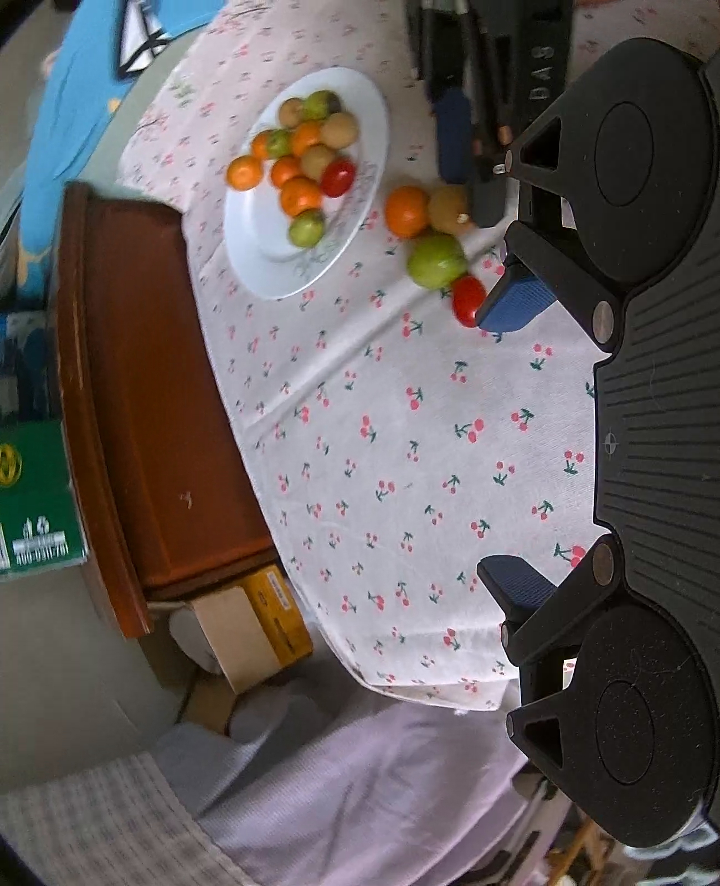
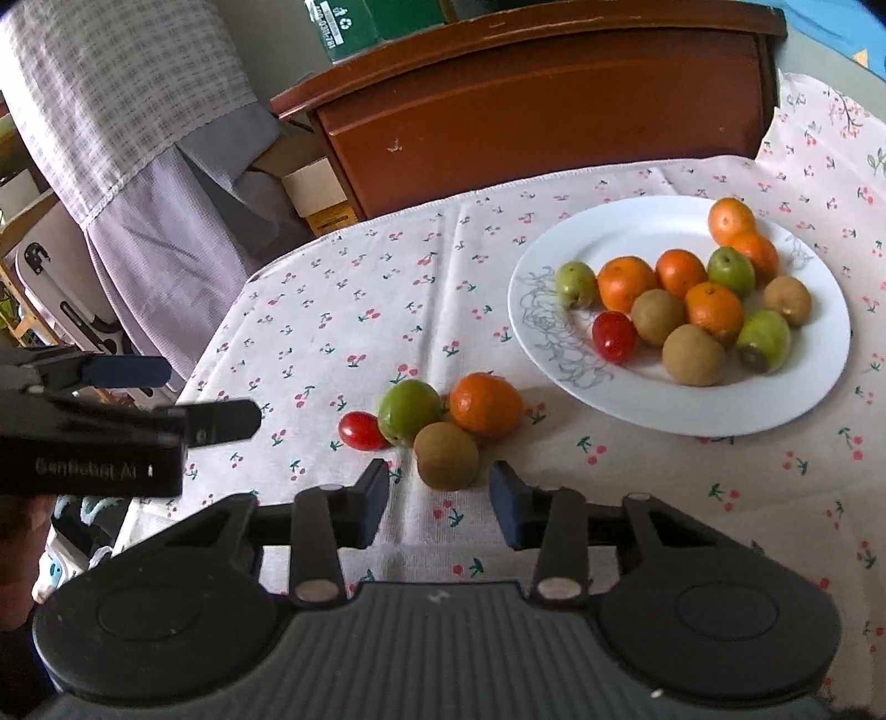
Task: Organize fruits
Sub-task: 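Grasp a brown round fruit with right gripper while left gripper lowers to another red tomato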
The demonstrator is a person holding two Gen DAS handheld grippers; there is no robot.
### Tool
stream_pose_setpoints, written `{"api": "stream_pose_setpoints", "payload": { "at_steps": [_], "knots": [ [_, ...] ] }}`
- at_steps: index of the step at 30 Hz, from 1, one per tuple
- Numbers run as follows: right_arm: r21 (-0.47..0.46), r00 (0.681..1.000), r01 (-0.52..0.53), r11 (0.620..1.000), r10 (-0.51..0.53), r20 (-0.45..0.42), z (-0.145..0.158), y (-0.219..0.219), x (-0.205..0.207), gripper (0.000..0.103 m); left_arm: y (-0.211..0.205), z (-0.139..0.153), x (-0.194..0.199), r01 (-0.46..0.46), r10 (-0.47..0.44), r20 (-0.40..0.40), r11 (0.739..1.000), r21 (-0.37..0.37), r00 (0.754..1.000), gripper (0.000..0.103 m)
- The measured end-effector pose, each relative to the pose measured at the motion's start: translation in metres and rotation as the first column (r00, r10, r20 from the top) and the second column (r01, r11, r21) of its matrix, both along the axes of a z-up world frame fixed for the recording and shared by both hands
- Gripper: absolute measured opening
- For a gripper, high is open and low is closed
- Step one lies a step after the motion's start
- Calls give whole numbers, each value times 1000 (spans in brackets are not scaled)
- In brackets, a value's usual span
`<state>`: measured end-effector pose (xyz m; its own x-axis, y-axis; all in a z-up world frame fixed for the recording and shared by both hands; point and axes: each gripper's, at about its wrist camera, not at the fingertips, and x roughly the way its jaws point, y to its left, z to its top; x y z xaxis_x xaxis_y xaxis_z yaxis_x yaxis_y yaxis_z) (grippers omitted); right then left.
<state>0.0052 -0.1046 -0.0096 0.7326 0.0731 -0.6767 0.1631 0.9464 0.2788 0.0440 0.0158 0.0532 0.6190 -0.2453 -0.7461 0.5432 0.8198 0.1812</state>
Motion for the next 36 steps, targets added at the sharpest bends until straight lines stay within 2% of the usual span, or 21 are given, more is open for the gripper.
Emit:
{"api": "stream_pose_setpoints", "payload": {
  "at_steps": [4, 5, 9, 13, 16, 24, 29, 33, 36],
  "knots": [
    [-10, 1000, -2, 1000, 2, 10, -3, 2, 3, 30, -3, -7, -1, 29, -29, -12, 1000, -8, 1000, 89],
    [-12, 1000, -3, 1000, 3, 10, -3, 2, 3, 25, -4, -8, -1, 41, -41, -10, 999, -8, 999, 89],
    [28, 1000, -8, 1000, 8, -1, 0, -3, 0, 25, -13, -12, -4, 102, -102, 5, 995, -17, 995, 88],
    [11, 1000, 8, 1000, -8, -18, 5, -6, -8, 24, -20, -16, -5, 156, -156, 2, 987, -46, 988, 87],
    [41, 999, 30, 999, -28, -32, 6, -12, -14, 24, -25, -20, -6, 188, -188, -1, 980, -60, 982, 84],
    [58, 996, 69, 996, -66, -52, 7, -22, -26, 25, -27, -31, 4, 203, -205, -18, 976, -79, 979, 67],
    [66, 996, 74, 995, -70, -55, 5, -25, -26, 25, -27, -37, 13, 199, -206, -53, 974, -109, 977, 47],
    [72, 996, 78, 994, -74, -54, 4, -25, -26, 25, -30, -39, 10, 222, -228, -48, 970, -103, 972, 47],
    [72, 996, 78, 994, -74, -52, 4, -25, -25, 25, -31, -40, 11, 223, -231, -59, 967, -123, 971, 43]
  ]
}}
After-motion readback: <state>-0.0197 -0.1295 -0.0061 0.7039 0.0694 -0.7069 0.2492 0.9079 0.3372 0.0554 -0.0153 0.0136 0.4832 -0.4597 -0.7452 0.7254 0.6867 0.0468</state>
